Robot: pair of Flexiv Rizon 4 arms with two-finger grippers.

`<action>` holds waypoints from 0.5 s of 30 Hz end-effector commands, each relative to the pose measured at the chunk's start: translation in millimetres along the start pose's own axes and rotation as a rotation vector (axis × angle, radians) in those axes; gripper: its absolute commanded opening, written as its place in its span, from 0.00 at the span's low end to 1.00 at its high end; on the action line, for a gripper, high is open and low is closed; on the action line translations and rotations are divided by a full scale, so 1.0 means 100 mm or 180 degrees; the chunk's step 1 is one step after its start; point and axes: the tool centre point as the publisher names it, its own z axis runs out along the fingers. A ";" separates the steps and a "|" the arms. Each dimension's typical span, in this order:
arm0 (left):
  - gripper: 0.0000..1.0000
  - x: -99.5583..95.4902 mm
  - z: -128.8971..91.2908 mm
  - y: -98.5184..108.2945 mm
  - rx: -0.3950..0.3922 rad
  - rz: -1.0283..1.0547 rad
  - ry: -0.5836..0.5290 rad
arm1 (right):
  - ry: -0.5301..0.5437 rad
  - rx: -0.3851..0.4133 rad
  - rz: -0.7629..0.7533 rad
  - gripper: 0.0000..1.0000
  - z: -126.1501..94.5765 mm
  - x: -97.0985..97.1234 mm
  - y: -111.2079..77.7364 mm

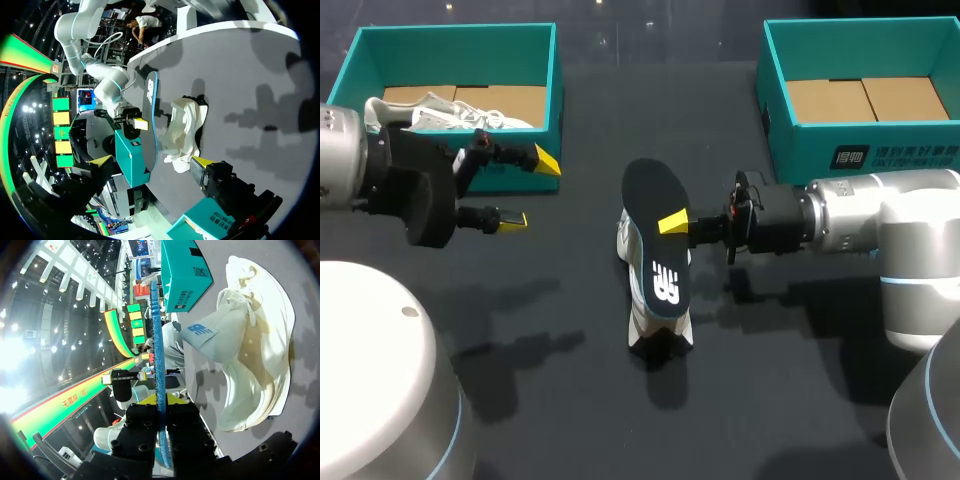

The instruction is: Take the shoe out of the shoebox, open the shoe tongue, remove and reinsert the insole, then place the shoe into the shoebox

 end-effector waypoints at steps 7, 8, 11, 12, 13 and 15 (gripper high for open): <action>1.00 -0.30 0.02 0.47 0.0310 0.0307 0.0515 | -0.0007 -0.0005 0.0002 0.00 0.01 0.00 -0.01; 1.00 -0.30 0.02 0.47 0.0310 0.0307 0.0515 | -0.0007 -0.0005 0.0002 0.00 0.01 0.00 -0.01; 1.00 -0.30 0.02 0.47 0.0310 0.0307 0.0515 | -0.0007 -0.0005 0.0002 0.00 0.01 0.00 -0.01; 1.00 -0.30 0.02 0.47 0.0310 0.0307 0.0515 | -0.0007 -0.0005 0.0002 0.00 0.01 0.00 -0.01; 1.00 -0.30 0.02 0.47 0.0310 0.0307 0.0515 | -0.0007 -0.0005 0.0002 0.00 0.01 0.00 -0.01; 1.00 -0.30 0.02 0.47 0.0310 0.0307 0.0515 | -0.0007 -0.0005 0.0002 0.00 0.01 0.00 -0.01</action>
